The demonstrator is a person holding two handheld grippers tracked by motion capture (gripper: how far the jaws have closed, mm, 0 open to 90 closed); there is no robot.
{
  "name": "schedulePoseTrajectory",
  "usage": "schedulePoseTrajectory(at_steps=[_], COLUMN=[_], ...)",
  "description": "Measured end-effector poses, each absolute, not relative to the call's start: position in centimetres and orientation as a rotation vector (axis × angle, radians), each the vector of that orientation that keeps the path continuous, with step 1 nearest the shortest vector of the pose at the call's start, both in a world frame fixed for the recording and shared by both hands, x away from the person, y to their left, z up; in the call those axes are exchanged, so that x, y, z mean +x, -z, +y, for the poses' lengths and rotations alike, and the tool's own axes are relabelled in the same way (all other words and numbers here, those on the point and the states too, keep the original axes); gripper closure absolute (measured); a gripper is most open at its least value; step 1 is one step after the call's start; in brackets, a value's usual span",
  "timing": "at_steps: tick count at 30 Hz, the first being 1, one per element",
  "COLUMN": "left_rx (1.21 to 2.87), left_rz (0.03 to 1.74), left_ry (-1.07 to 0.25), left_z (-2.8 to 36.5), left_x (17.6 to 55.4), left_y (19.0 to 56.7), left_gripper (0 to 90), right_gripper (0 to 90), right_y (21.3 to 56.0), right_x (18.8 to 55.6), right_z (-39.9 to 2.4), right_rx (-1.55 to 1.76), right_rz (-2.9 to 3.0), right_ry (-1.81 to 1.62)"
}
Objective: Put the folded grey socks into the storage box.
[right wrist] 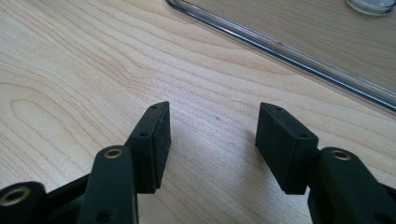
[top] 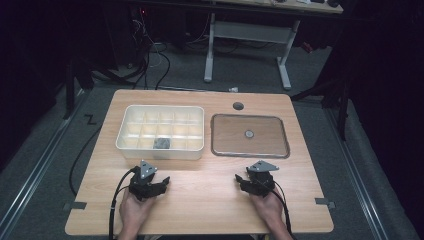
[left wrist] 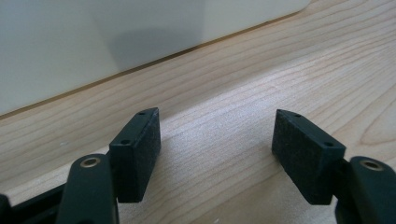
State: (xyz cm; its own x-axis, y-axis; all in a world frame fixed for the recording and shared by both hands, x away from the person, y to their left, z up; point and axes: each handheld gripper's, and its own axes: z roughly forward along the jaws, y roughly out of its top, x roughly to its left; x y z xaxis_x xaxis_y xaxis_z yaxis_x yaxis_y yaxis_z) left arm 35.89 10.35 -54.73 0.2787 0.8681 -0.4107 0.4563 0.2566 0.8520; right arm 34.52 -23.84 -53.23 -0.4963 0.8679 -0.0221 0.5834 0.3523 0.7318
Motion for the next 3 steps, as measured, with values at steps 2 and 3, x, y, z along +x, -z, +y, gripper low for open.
schedulePoseTrajectory(at_steps=[2, 3], left_rx=[1.372, 1.372], left_rz=[1.351, 1.351], left_ry=[-0.443, -0.443], left_z=[10.38, 10.38], left_x=[35.92, 35.92], left_y=[54.71, 54.71], left_gripper=[37.2, 37.2], right_gripper=[45.6, 45.6], right_y=[53.23, 53.24], right_x=[34.52, 34.53], right_z=[-23.85, -23.85], right_rx=[1.269, 1.266], right_rz=[2.212, 2.213], right_ry=[-0.946, -0.946])
